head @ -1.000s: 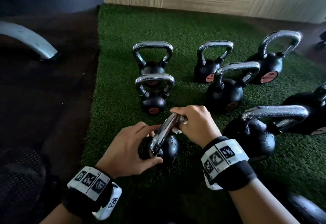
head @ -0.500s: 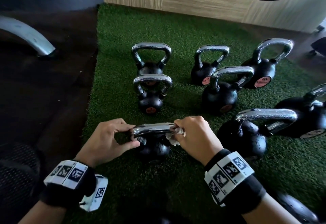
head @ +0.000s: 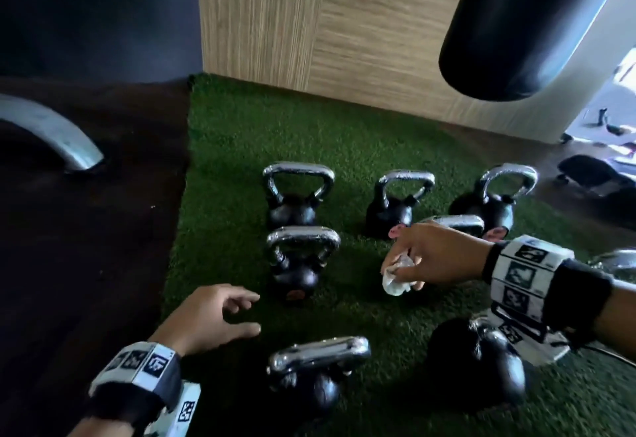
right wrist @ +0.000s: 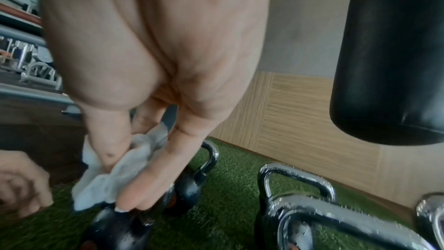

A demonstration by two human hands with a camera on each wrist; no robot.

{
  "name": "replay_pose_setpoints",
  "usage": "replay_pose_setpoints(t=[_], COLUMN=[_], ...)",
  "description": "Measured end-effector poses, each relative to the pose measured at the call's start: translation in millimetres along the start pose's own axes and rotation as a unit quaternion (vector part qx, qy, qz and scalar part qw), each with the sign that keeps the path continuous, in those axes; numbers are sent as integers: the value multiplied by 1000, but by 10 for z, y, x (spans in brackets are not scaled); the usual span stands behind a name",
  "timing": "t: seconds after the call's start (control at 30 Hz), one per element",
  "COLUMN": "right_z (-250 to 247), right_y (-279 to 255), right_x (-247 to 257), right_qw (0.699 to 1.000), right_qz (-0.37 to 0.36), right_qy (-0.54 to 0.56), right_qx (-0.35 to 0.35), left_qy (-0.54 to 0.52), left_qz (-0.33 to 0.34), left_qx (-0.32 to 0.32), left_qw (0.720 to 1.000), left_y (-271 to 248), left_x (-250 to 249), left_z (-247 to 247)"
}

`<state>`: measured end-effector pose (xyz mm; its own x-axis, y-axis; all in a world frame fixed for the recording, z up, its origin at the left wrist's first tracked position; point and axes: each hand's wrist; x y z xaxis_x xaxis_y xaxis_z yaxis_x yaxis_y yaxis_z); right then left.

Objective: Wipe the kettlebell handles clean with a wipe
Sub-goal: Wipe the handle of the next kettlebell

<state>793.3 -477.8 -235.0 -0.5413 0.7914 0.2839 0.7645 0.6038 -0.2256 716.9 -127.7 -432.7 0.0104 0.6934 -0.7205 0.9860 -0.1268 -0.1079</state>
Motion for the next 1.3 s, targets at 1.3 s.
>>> replay_pose_setpoints(t=[1.3], right_z=[281], right_y=[1592], right_x=[57], right_qw=[988], right_qz=[-120], right_qy=[18], right_qx=[-91], left_qy=[-138], left_qz=[-127], left_qx=[-17], left_qw=[982], left_y=[1390], left_x=[-32], left_z=[487])
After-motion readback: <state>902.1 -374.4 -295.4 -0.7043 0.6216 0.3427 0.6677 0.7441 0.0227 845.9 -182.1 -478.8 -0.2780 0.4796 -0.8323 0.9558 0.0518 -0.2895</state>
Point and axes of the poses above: each hand's wrist, its own y-axis towards the middle knuckle, its own z-axis out of the palm, x = y × z, and after that the axes turned 1 degree about -x, right-handed
